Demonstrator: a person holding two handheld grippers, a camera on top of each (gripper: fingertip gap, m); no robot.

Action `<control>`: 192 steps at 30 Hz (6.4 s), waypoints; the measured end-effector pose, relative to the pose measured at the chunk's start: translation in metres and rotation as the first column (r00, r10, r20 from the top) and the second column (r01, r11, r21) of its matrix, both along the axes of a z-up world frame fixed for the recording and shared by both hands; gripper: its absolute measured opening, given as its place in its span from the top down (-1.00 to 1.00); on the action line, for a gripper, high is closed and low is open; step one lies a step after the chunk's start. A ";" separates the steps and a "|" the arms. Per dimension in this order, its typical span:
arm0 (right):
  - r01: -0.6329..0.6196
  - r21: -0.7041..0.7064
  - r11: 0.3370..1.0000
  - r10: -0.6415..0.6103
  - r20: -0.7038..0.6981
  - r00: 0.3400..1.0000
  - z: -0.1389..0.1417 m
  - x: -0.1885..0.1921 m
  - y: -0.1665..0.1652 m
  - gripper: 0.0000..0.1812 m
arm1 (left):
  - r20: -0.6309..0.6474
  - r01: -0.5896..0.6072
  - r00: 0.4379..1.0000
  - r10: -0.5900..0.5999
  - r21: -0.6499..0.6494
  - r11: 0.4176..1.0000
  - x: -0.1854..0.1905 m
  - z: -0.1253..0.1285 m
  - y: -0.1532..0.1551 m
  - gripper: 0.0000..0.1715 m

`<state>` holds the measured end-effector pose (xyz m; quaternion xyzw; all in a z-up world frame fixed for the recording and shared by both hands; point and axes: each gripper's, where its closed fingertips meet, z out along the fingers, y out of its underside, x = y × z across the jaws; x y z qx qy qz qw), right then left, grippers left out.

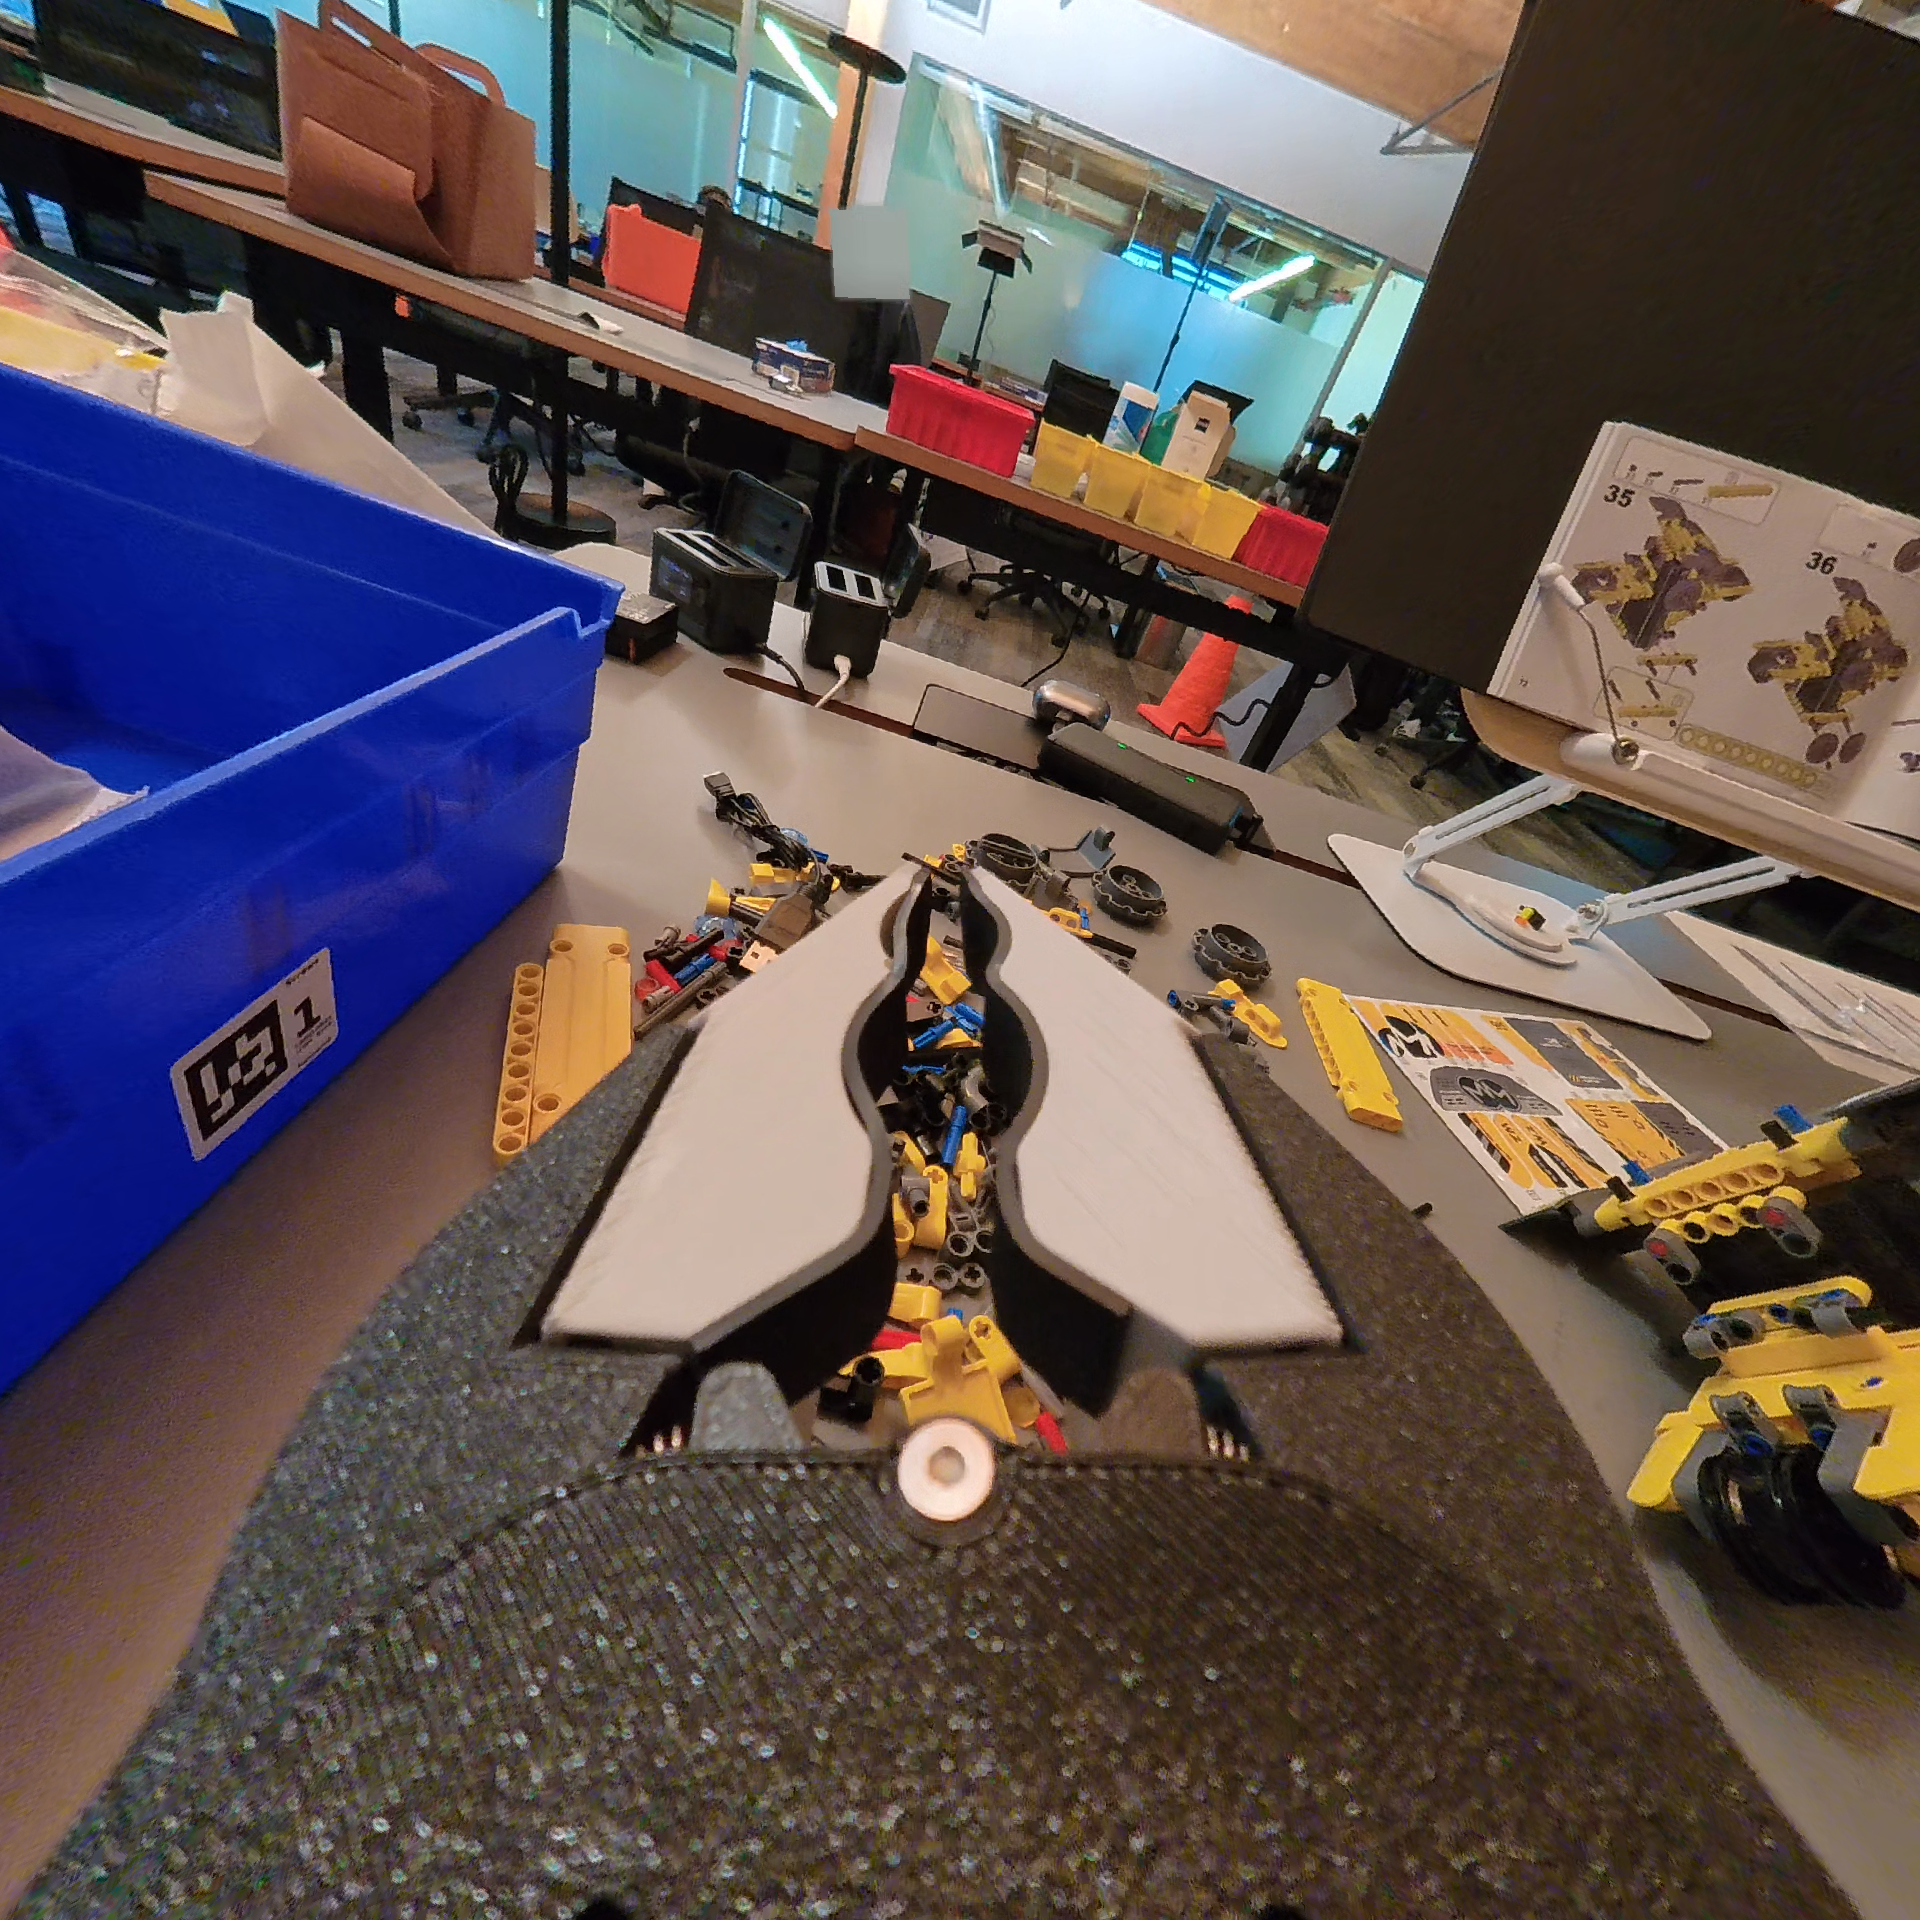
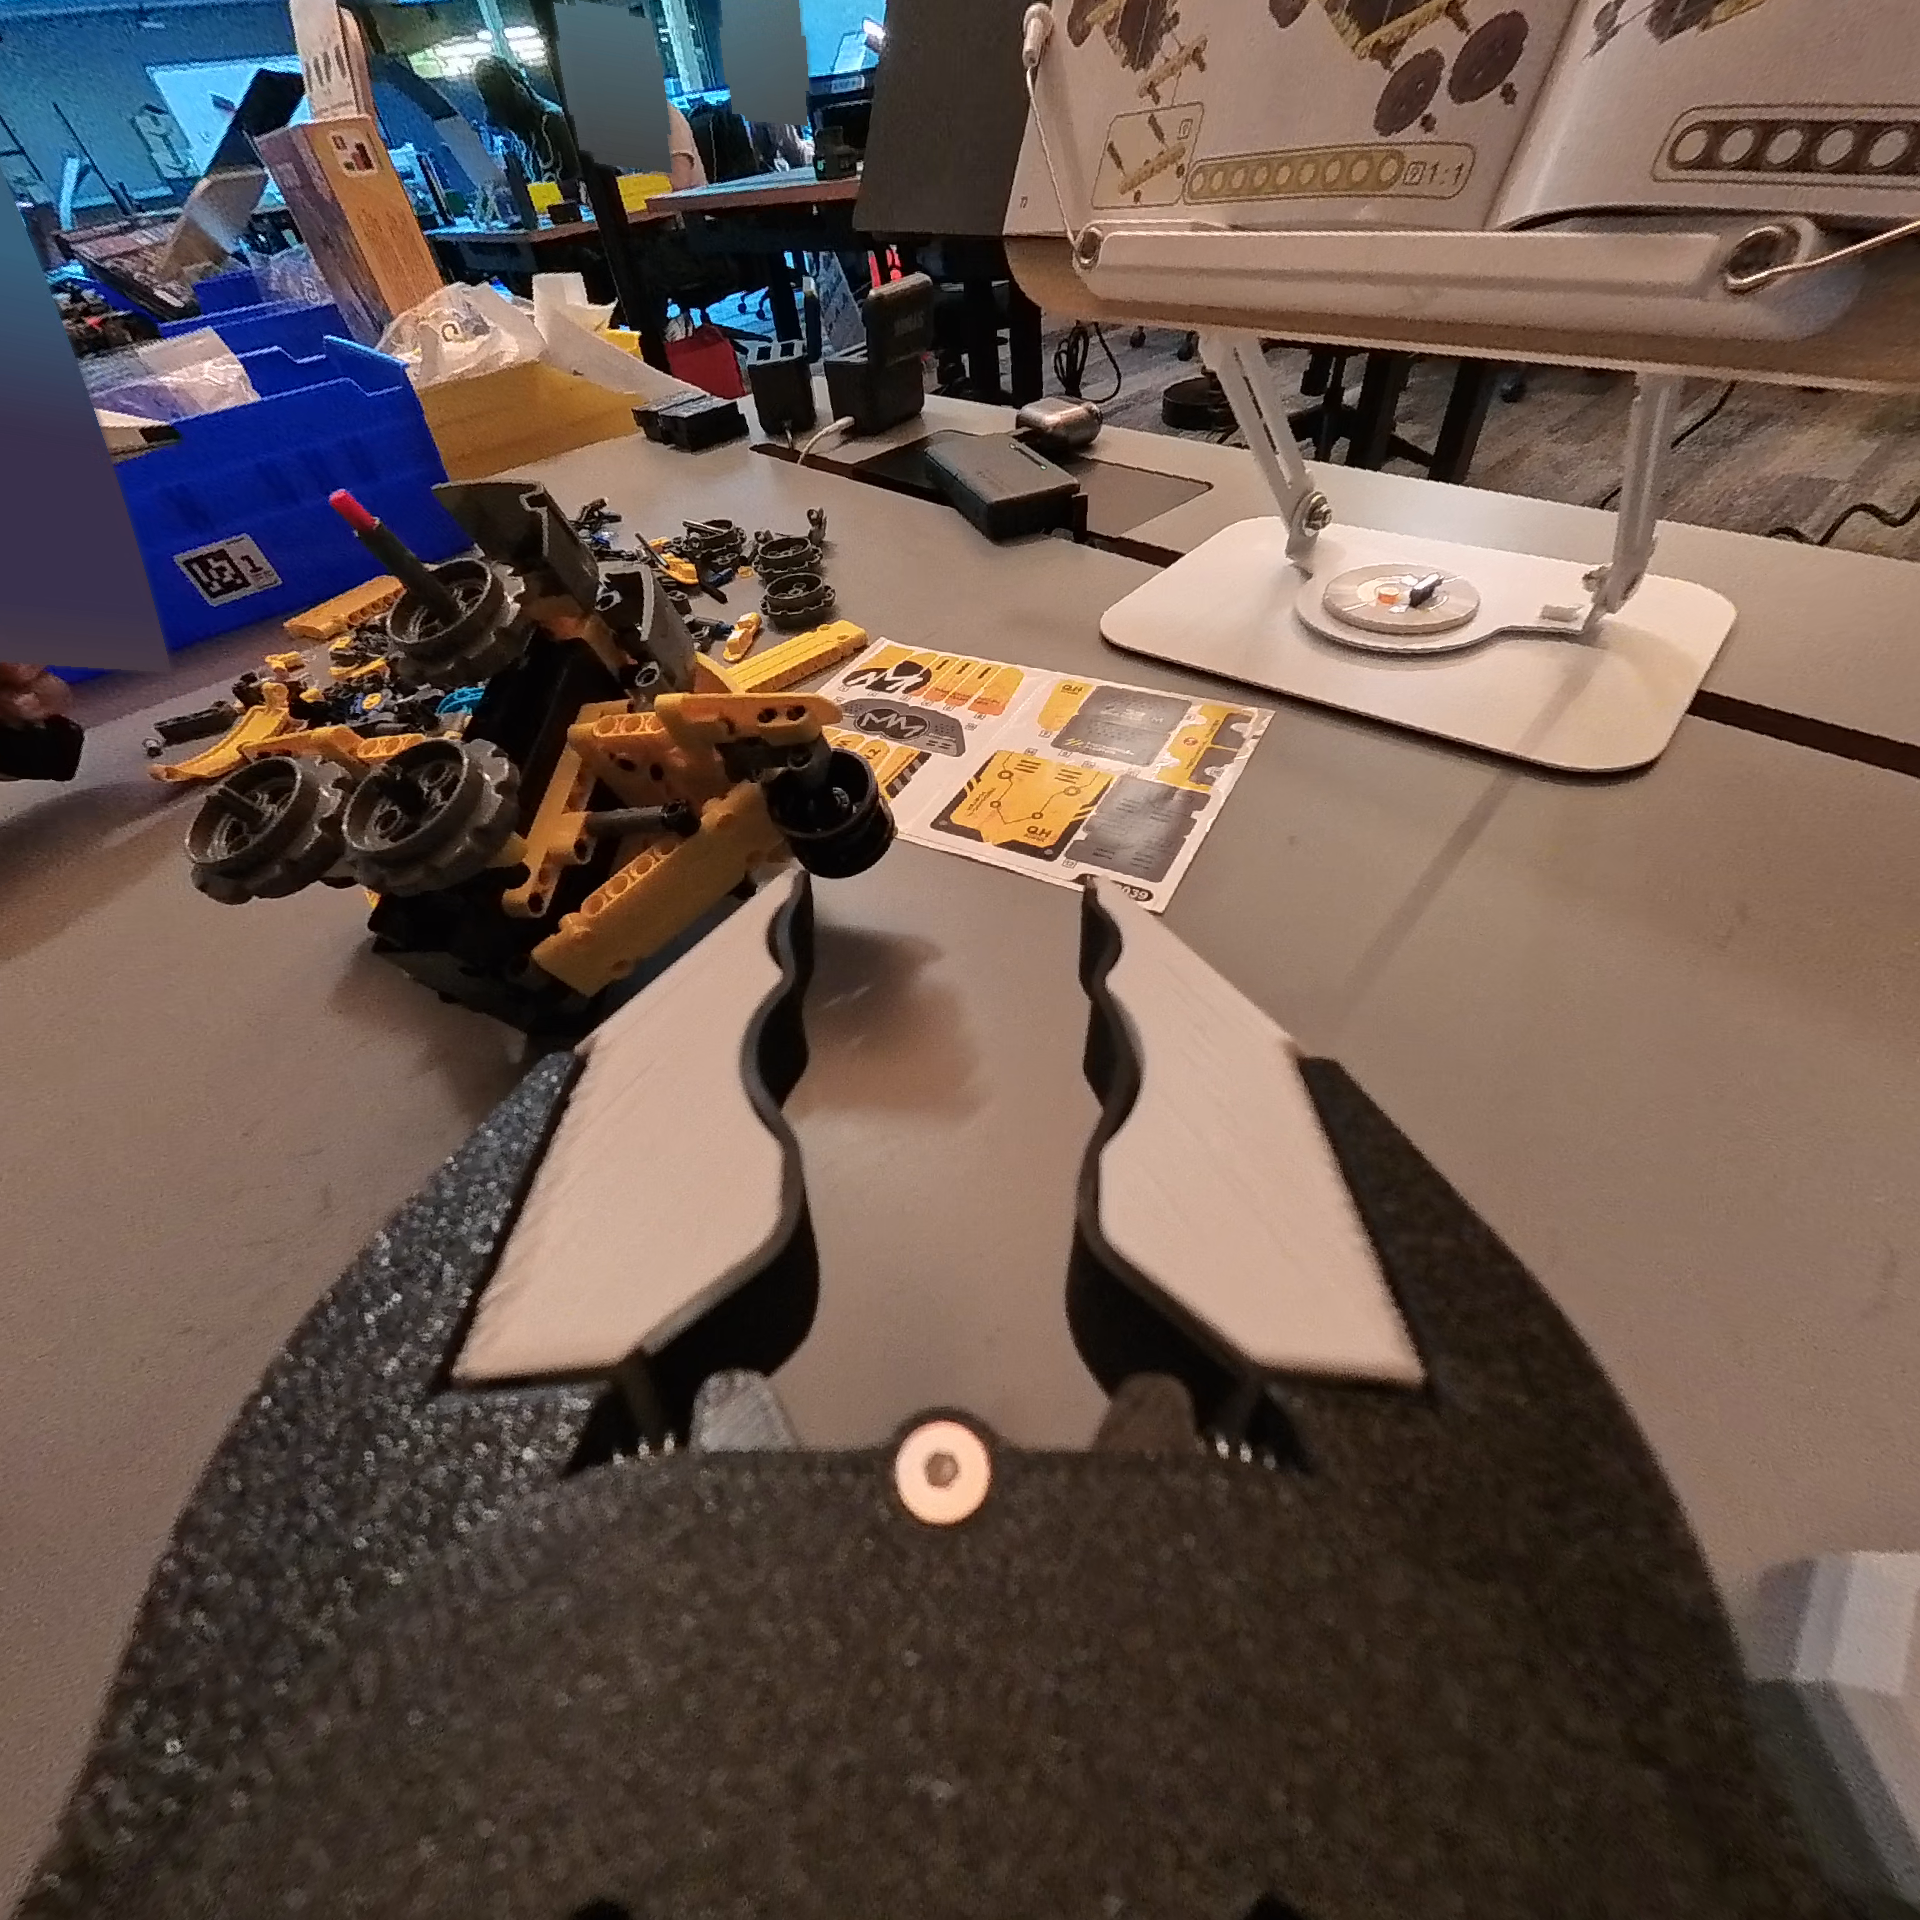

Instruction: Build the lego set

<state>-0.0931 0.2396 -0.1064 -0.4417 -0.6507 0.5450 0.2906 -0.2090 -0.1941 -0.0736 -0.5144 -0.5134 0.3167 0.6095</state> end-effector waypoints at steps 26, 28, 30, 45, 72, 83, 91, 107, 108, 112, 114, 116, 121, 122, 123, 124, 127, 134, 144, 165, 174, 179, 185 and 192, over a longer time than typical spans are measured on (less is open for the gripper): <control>-0.007 0.005 1.000 0.007 0.007 1.000 -0.001 0.000 -0.001 0.44 | 0.033 0.043 0.999 -0.043 -0.001 0.999 -0.002 -0.006 0.008 0.91; -0.007 0.003 1.000 0.007 0.009 1.000 -0.002 0.000 -0.001 0.44 | 0.145 0.081 0.987 -0.067 -0.091 0.993 -0.009 -0.028 0.017 0.99; -0.005 -0.005 1.000 0.005 0.014 1.000 -0.002 -0.001 0.000 0.44 | 0.306 0.142 0.949 -0.074 -0.204 0.969 -0.014 -0.055 0.029 0.93; -0.018 0.052 0.998 0.018 0.003 1.000 -0.004 0.001 -0.006 0.44 | 0.541 0.321 0.841 -0.008 -0.488 0.812 -0.047 -0.105 0.048 0.92; -0.034 0.088 0.996 0.034 0.006 0.999 -0.006 0.003 -0.011 0.45 | 0.223 0.576 0.812 -0.539 -0.163 0.801 0.004 -0.026 0.127 1.00; -0.058 0.169 0.984 0.064 -0.032 0.997 -0.001 0.017 -0.023 0.45 | 0.234 0.850 0.524 -0.819 -0.077 0.522 0.156 -0.014 0.219 1.00; -0.073 0.211 0.975 0.095 -0.094 0.991 0.013 0.027 -0.035 0.46 | 0.363 0.895 0.314 -0.877 0.197 0.401 0.219 -0.047 0.260 1.00; 0.068 0.093 0.993 -0.052 -0.170 0.984 0.038 0.028 0.015 0.49 | 0.314 0.906 0.305 -0.899 0.196 0.375 0.236 -0.057 0.283 0.99; 0.078 0.078 0.994 -0.063 -0.171 0.983 0.039 0.027 0.020 0.49 | 0.308 0.907 0.310 -0.900 0.189 0.377 0.237 -0.056 0.284 0.99; 0.104 0.086 0.991 -0.088 -0.174 0.981 0.039 0.026 0.030 0.49 | 0.216 0.896 0.378 -0.900 0.159 0.415 0.231 -0.042 0.284 0.97; 0.124 0.164 0.979 -0.096 -0.169 0.981 0.033 0.022 0.034 0.50 | 0.181 0.892 0.386 -0.905 0.176 0.416 0.230 -0.037 0.284 0.93; 0.156 0.278 0.948 -0.111 -0.171 0.979 0.026 0.018 0.040 0.52 | 0.132 0.875 0.418 -0.899 0.207 0.438 0.223 -0.030 0.281 0.90; 0.233 0.558 0.797 -0.137 -0.209 0.968 0.017 0.011 0.049 0.60 | -0.010 0.831 0.543 -0.840 0.151 0.535 0.212 -0.010 0.266 0.90; 0.255 0.612 0.749 -0.141 -0.230 0.963 0.017 0.010 0.051 0.63 | -0.039 0.820 0.570 -0.821 0.095 0.565 0.213 -0.007 0.264 0.90; 0.285 0.657 0.698 -0.147 -0.258 0.955 0.019 0.010 0.053 0.66 | -0.066 0.809 0.588 -0.807 0.032 0.587 0.216 -0.004 0.263 0.90; 0.320 0.689 0.651 -0.153 -0.294 0.944 0.023 0.009 0.056 0.71 | -0.088 0.797 0.598 -0.797 -0.040 0.603 0.221 -0.002 0.264 0.89; 0.383 0.726 0.570 -0.153 -0.365 0.919 0.034 0.010 0.059 0.83 | -0.131 0.716 0.625 -0.769 -0.295 0.632 0.235 -0.004 0.274 0.87; 0.431 0.736 0.522 -0.171 -0.404 0.898 0.049 0.020 0.069 0.96 | -0.136 0.419 0.717 -0.684 -0.700 0.578 0.233 -0.032 0.295 0.86; 0.560 0.652 0.511 -0.313 -0.466 0.828 0.071 0.028 0.103 1.00 | -0.086 0.447 0.759 -0.645 -0.651 0.613 0.220 -0.033 0.292 0.72; 0.577 0.569 0.586 -0.380 -0.436 0.816 0.064 0.026 0.122 1.00 | -0.043 0.357 0.771 -0.635 -0.797 0.487 0.222 -0.055 0.303 0.62; 0.539 0.574 0.616 -0.343 -0.420 0.840 0.058 0.023 0.108 1.00 | -0.105 0.324 0.785 -0.610 -0.771 0.549 0.218 -0.044 0.297 0.53; 0.510 0.577 0.638 -0.329 -0.394 0.858 0.050 0.020 0.104 0.97 | -0.116 0.313 0.777 -0.619 -0.782 0.539 0.221 -0.044 0.298 0.51; 0.464 0.597 0.654 -0.292 -0.367 0.883 0.041 0.017 0.093 0.90 | -0.139 0.307 0.776 -0.615 -0.768 0.562 0.221 -0.040 0.296 0.49; 0.437 0.594 0.676 -0.270 -0.353 0.896 0.038 0.016 0.088 0.84 | -0.152 0.304 0.786 -0.599 -0.749 0.589 0.218 -0.036 0.292 0.47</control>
